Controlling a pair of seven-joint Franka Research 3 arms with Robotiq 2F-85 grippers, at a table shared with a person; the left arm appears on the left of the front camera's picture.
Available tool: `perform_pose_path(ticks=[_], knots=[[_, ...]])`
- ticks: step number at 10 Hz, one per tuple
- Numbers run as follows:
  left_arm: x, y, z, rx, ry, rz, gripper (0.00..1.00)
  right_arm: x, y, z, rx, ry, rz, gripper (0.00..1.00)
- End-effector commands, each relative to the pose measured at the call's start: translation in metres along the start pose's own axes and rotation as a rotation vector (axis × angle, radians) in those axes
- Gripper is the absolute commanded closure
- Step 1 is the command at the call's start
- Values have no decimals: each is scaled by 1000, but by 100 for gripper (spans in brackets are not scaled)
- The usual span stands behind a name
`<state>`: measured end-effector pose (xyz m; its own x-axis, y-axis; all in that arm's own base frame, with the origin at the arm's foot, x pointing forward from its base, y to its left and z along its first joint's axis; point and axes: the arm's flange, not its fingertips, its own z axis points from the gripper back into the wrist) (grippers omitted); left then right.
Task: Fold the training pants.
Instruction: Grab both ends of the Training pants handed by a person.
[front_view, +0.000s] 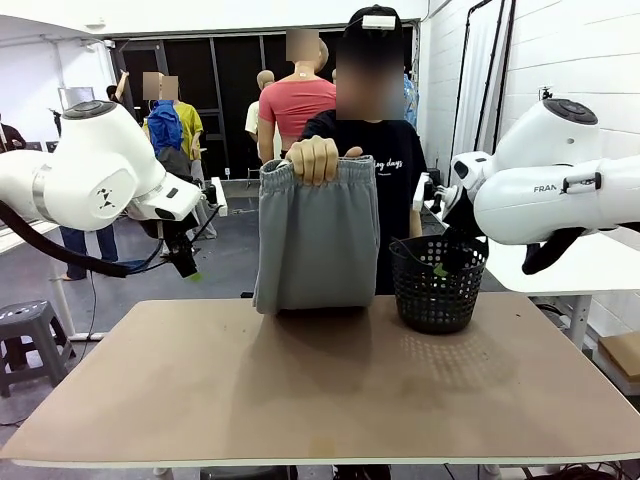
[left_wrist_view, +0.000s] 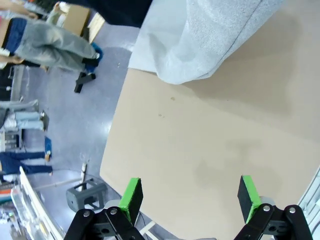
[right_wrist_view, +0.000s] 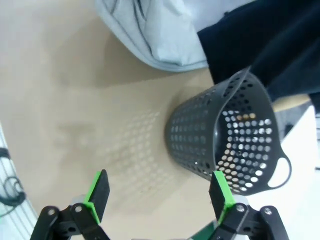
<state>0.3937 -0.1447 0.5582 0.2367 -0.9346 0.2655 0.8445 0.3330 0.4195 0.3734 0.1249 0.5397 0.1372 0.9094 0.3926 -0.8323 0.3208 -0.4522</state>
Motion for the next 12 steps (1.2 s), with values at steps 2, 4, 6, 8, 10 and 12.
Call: perform_pose_path(ticks=[2, 4, 6, 8, 10, 12], knots=[[0, 0, 0, 0, 0, 0, 0, -1, -14, 5, -94, 48, 31, 0], [0, 0, 0, 0, 0, 0, 0, -3, -3, -6, 7, 14, 26, 0], [4, 6, -2, -17, -5, -21, 0, -4, -16, -21, -37, -25, 65, 0], [3, 21, -33, -39, -13, -48, 0, 1, -21, -48, 1, -71, 104, 0], [6, 17, -43, -79, -91, -127, 0, -2, -17, -56, 33, -110, 110, 0], [1, 24, -53, -105, -188, -141, 0, -10, -17, -63, 57, -196, 112, 0]])
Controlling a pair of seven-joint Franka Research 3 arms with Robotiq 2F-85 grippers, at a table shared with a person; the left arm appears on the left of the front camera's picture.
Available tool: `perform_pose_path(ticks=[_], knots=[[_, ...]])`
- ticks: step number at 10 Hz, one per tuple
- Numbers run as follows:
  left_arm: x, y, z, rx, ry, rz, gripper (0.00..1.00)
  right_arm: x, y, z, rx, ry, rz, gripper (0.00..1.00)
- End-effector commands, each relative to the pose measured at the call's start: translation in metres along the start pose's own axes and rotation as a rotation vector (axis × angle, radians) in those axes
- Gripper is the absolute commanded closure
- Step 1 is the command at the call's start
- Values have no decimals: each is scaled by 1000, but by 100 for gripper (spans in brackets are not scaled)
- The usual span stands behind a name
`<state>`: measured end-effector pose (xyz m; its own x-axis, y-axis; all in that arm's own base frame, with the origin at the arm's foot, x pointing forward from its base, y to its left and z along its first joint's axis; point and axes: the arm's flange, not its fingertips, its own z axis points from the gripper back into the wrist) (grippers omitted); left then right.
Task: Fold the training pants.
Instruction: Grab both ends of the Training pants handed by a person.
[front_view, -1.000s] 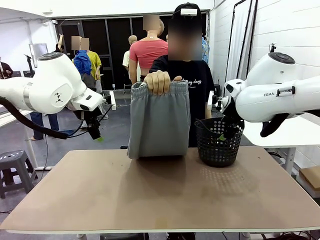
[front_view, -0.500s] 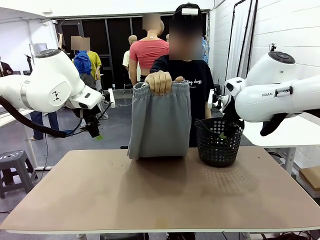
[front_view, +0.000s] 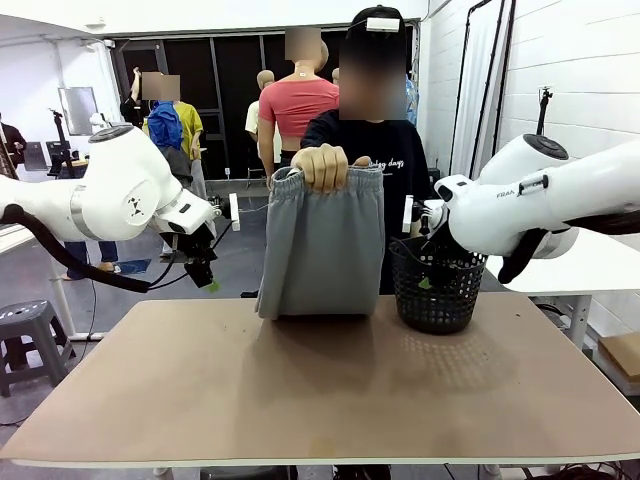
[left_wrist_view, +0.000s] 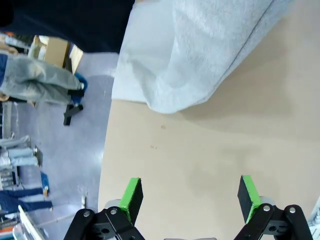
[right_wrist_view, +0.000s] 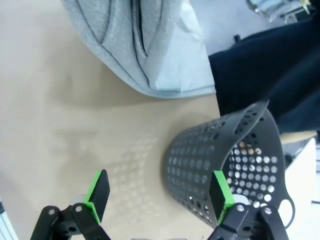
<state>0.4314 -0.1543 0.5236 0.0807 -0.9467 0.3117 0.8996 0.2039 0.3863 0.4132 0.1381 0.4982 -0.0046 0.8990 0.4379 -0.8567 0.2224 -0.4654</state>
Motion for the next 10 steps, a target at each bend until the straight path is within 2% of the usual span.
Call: perform_pose_path(ticks=[1, 3, 6, 10], knots=[[-10, 9, -7, -40, -117, -37, 0, -18, -2, -7, 41, -96, 11, 0], [-10, 10, -14, -44, -162, -63, 0, -21, -1, -15, 48, -179, 13, 0], [0, 1, -14, -106, -293, -83, 0, -18, 0, -17, 56, -324, -8, 0], [8, -5, -15, -165, -454, -23, 0, -11, 5, -20, 101, -469, -29, 0]])
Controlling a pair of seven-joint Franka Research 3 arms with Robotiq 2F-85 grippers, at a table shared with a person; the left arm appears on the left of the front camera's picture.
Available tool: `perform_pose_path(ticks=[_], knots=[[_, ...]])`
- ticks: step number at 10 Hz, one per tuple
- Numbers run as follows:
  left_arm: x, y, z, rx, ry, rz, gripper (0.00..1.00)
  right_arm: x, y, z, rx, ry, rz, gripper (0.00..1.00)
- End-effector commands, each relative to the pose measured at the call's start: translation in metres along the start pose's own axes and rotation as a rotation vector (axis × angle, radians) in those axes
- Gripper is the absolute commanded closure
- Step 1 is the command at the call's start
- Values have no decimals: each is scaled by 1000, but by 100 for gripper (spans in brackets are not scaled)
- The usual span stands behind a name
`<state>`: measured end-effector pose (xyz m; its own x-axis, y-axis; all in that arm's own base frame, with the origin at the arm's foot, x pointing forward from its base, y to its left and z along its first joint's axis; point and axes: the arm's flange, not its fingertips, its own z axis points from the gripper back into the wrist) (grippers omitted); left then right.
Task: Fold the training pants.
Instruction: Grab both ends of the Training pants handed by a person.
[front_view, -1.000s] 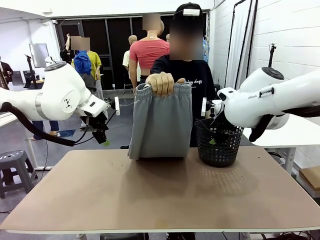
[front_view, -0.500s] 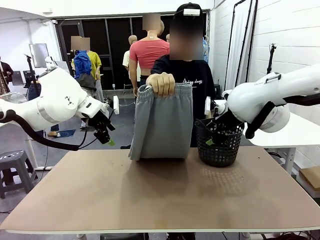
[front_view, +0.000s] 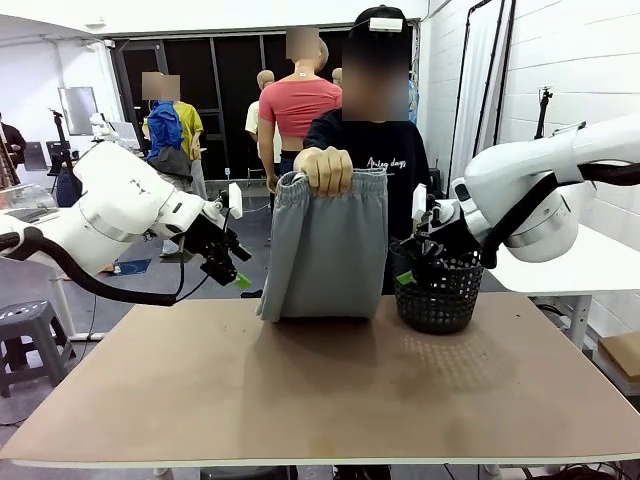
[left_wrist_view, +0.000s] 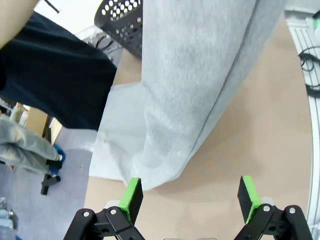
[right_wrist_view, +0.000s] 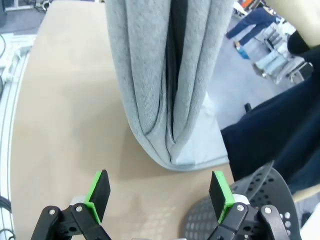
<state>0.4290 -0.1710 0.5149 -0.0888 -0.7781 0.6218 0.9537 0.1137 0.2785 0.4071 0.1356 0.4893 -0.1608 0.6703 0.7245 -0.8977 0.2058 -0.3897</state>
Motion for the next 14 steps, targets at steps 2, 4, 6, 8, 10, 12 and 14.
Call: perform_pose_path(ticks=[2, 4, 6, 8, 10, 12, 14], knots=[[-5, 2, -4, -15, -120, 30, 0, -9, -5, -16, 48, -122, -9, 0], [-3, 2, -9, -17, -162, 22, 0, -7, -3, -18, 63, -170, -18, 0], [2, 1, -10, -57, -237, 13, 0, -1, -2, -23, 96, -216, -19, 0], [8, -3, -11, -59, -311, 43, 0, 10, -3, -27, 102, -272, -7, 0], [20, -4, -14, -74, -381, 46, 0, 17, -5, -29, 134, -310, 0, 0], [32, -8, -16, -77, -443, 55, 0, 23, -2, -26, 134, -335, 7, 0], [38, -10, -16, -77, -477, 62, 0, 28, -2, -19, 140, -376, 7, 0]])
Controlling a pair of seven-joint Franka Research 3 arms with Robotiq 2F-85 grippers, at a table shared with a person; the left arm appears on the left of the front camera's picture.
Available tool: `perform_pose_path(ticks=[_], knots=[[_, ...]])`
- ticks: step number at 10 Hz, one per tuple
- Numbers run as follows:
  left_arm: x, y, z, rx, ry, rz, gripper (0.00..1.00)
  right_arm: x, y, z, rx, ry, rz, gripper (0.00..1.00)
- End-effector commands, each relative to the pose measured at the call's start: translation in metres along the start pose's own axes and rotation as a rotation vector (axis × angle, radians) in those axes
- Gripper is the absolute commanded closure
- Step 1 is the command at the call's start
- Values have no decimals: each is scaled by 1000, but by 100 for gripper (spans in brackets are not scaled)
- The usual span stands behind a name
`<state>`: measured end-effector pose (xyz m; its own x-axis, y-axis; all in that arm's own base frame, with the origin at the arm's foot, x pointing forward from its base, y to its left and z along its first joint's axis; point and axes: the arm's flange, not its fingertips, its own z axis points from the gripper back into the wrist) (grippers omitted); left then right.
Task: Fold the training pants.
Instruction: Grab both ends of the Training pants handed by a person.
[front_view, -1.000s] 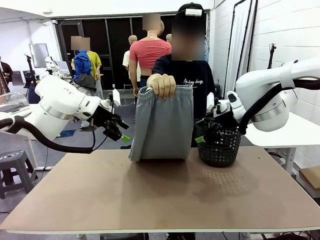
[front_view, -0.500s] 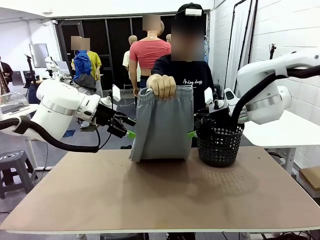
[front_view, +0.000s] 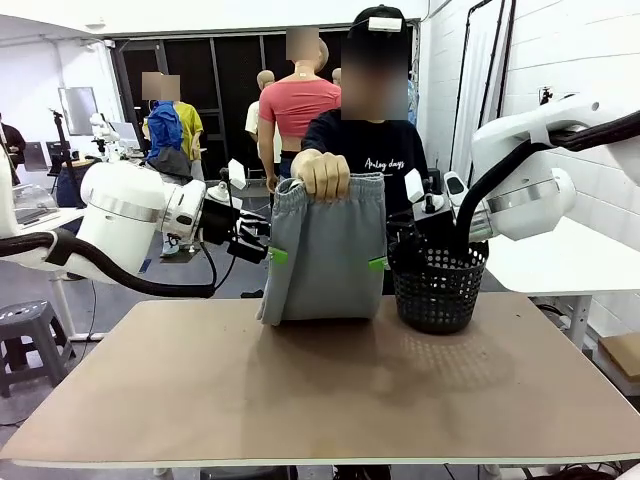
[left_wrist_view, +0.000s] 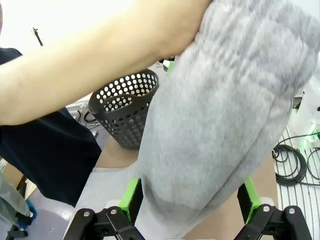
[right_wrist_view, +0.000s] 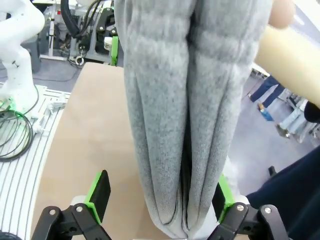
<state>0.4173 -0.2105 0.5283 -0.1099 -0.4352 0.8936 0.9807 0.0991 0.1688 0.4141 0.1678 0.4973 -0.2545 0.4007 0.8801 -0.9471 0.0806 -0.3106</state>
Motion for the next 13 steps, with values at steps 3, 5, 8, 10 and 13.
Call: perform_pose_path(ticks=[3, 5, 8, 10, 13], knots=[[0, -3, -6, -12, -91, -8, 0, 13, 1, 3, 33, -145, 17, 0], [1, -5, -7, -28, -139, -32, 0, 15, -3, 1, 69, -197, 5, 0], [5, -6, -10, -41, -205, -39, 0, 18, -7, -8, 130, -245, -12, 0], [6, -4, -15, -40, -229, -26, 0, 22, -11, -17, 156, -263, -9, 0], [10, -2, -24, -66, -234, -13, 0, 27, -17, -28, 194, -314, -29, 0]])
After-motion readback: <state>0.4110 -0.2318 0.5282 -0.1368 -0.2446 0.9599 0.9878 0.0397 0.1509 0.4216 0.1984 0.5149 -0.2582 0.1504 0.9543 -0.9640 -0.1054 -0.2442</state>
